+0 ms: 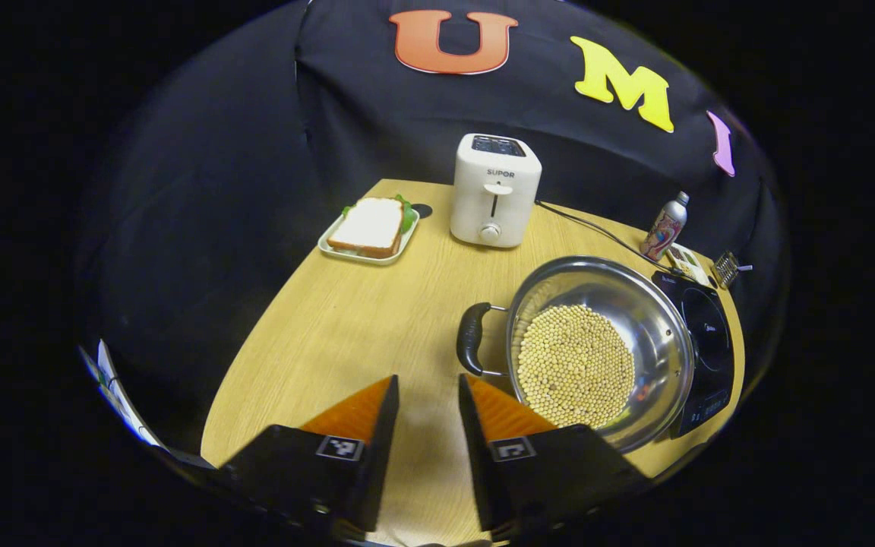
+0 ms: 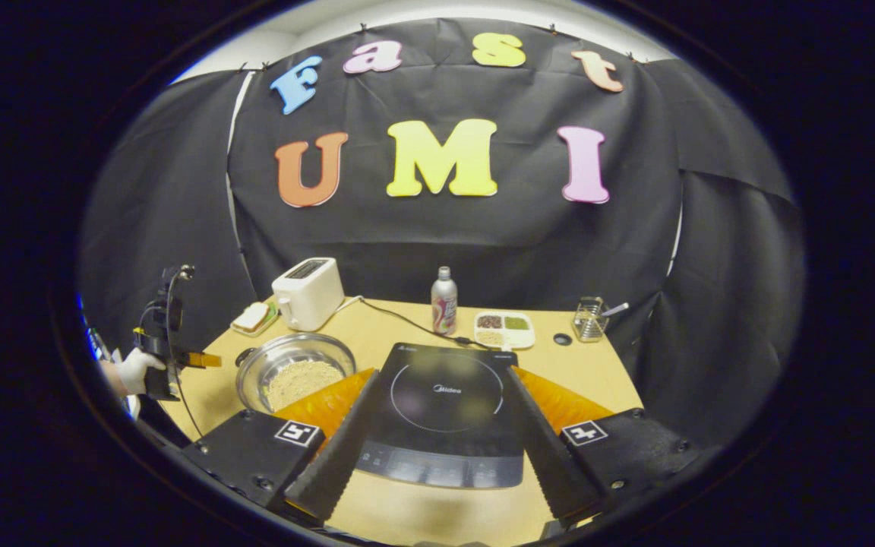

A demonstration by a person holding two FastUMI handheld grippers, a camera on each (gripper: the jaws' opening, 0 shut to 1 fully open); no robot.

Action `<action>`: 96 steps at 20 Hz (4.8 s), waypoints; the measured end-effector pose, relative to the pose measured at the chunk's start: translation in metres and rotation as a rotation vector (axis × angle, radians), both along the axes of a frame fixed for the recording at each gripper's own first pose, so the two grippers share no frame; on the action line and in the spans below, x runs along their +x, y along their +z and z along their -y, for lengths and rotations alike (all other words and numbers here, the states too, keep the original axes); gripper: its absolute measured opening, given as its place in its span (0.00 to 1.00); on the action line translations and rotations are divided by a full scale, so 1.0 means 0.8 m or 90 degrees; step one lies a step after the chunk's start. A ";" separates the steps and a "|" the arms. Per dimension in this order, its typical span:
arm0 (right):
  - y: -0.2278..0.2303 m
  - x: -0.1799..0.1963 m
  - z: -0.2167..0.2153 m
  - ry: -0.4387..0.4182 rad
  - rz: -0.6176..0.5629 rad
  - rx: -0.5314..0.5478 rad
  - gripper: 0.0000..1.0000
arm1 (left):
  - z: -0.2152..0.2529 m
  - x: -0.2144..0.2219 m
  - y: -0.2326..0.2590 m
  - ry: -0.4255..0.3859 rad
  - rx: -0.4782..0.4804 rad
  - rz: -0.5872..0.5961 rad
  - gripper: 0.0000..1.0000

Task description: First push the handle of the pot to place it horizontally, then grasp the pot with both hands and set it on the induction cooktop.

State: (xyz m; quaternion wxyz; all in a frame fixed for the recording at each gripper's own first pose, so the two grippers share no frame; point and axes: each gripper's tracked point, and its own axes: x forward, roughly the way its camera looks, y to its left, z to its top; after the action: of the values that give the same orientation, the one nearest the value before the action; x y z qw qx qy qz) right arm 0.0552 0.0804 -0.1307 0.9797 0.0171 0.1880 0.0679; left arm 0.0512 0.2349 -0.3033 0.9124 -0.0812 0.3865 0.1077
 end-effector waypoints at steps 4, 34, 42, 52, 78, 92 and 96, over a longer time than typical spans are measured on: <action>-0.027 0.031 -0.041 0.035 -0.034 0.023 1.00 | -0.010 0.011 0.026 -0.015 0.030 0.025 0.85; -0.253 0.165 -0.199 0.045 -0.429 -0.019 0.85 | 0.073 0.114 -0.082 -0.186 0.004 -0.199 0.97; -0.253 0.175 -0.196 -0.030 -0.508 0.006 0.63 | 0.068 0.117 -0.087 -0.170 -0.022 -0.240 0.83; -0.240 0.178 -0.189 0.008 -0.464 0.023 0.53 | 0.067 0.112 -0.066 -0.146 -0.053 -0.246 0.61; -0.143 0.085 0.030 -0.122 -0.363 0.071 0.52 | 0.088 0.135 -0.079 -0.299 -0.056 -0.181 0.58; -0.160 0.114 0.168 -0.110 -0.394 0.059 0.52 | 0.083 0.136 -0.075 -0.288 -0.061 -0.206 0.58; -0.169 0.136 0.183 -0.080 -0.408 0.046 0.52 | 0.076 0.131 -0.072 -0.263 -0.065 -0.219 0.58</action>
State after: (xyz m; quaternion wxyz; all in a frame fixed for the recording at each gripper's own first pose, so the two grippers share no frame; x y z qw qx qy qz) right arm 0.1638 -0.0657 -0.2660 0.8718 0.0835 0.4826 0.0050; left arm 0.1561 0.1740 -0.3612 0.8307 -0.0273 0.5490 -0.0885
